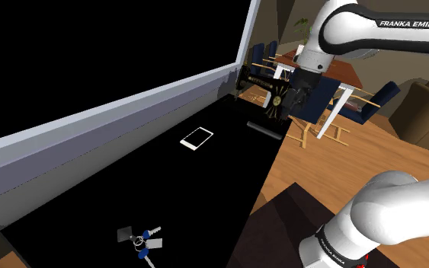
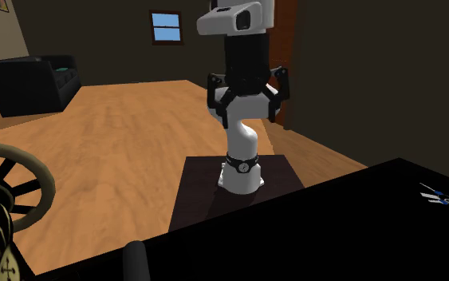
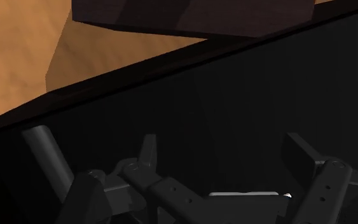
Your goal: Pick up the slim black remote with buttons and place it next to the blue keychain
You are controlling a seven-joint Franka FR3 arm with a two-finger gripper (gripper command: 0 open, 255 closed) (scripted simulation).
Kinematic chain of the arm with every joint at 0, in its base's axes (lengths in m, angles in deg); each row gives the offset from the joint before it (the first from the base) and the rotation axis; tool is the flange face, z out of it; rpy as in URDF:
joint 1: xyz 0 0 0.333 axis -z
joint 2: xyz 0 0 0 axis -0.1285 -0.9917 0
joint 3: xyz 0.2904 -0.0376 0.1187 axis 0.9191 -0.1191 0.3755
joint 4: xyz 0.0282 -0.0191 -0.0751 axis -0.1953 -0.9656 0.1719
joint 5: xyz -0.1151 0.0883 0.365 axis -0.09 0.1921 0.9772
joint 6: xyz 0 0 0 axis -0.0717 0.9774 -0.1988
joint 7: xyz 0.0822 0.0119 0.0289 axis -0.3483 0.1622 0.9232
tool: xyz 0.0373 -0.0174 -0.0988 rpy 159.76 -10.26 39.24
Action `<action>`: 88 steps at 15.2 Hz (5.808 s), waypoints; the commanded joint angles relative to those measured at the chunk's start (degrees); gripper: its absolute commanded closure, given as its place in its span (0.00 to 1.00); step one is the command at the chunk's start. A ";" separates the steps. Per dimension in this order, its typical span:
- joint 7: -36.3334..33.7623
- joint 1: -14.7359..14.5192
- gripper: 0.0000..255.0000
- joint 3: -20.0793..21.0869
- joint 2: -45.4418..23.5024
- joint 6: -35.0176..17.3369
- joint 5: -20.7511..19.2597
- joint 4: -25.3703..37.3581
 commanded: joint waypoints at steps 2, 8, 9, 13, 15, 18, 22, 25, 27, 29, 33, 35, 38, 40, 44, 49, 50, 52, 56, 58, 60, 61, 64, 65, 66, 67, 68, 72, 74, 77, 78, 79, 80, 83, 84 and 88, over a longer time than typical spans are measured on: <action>3.87 0.65 0.00 -2.14 -3.84 -5.79 -2.19 -1.20; 10.38 1.41 0.00 -5.70 -13.41 -16.27 -4.91 -0.44; 11.45 1.50 0.00 -6.27 -15.20 -17.94 -5.19 -0.02; 15.79 1.83 0.00 -8.39 -22.78 -24.27 -5.69 2.49; 18.02 2.00 0.00 -9.32 -26.77 -27.17 -5.54 4.23; 21.46 2.32 0.00 -10.48 -32.94 -31.09 -4.79 7.44; 26.17 3.18 0.00 -11.33 -41.37 -35.42 -2.98 12.80; 27.57 3.67 0.00 -11.31 -44.49 -37.72 -2.09 13.90; 27.84 3.80 0.00 -11.25 -45.54 -39.11 -1.70 13.52; 28.13 3.94 0.00 -11.18 -46.63 -40.48 -1.29 13.20; 28.36 4.06 0.00 -11.10 -47.51 -41.56 -0.95 12.98; 28.36 4.06 0.00 -11.10 -47.51 -41.56 -0.95 12.98; 28.36 4.06 0.00 -11.10 -47.50 -41.55 -0.95 12.98; 28.36 4.06 1.00 -11.10 -47.50 -41.55 -0.95 12.98; 28.36 4.07 1.00 -11.11 -47.45 -41.60 -0.97 12.88; 28.36 4.07 1.00 -11.09 -47.51 -41.56 -0.95 12.98; 28.25 4.03 1.00 -11.14 -46.99 -40.86 -1.15 13.18; 28.06 3.93 1.00 -11.24 -45.99 -39.45 -1.52 13.63; 27.71 3.76 1.00 -11.39 -44.11 -36.60 -2.18 14.66; 27.56 3.69 1.00 -11.44 -43.24 -35.16 -2.48 15.26; 27.43 3.63 1.00 -11.47 -42.41 -33.71 -2.75 15.90; 27.37 3.60 1.00 -11.49 -42.01 -32.99 -2.88 16.24; 27.21 3.52 1.00 -11.51 -40.88 -30.80 -3.23 17.34; 27.16 3.50 1.00 -11.52 -40.52 -30.07 -3.34 17.73; 27.13 3.49 1.00 -11.52 -40.30 -29.58 -3.41 18.00; 25.58 2.74 1.00 -10.97 -39.31 -29.73 -3.89 16.83; 24.03 2.01 1.00 -10.39 -38.37 -29.85 -4.35 15.73; 17.85 -0.78 1.00 -7.81 -35.13 -30.09 -5.76 11.99; 14.80 -2.12 1.00 -6.37 -33.82 -30.09 -6.24 10.51; 10.27 -4.10 1.00 -4.10 -32.27 -29.96 -6.68 8.78; 8.77 -4.77 1.00 -3.32 -31.86 -29.89 -6.76 8.33; 7.29 -5.43 1.00 -2.53 -31.51 -29.80 -6.82 7.95; 5.81 -6.08 1.00 -1.72 -31.21 -29.71 -6.85 7.64; 1.41 -8.09 1.00 0.70 -30.66 -29.36 -6.82 7.09; -0.04 -8.76 1.00 1.52 -30.59 -29.23 -6.78 7.04; -5.79 -11.45 1.00 4.76 -30.87 -28.60 -6.54 7.49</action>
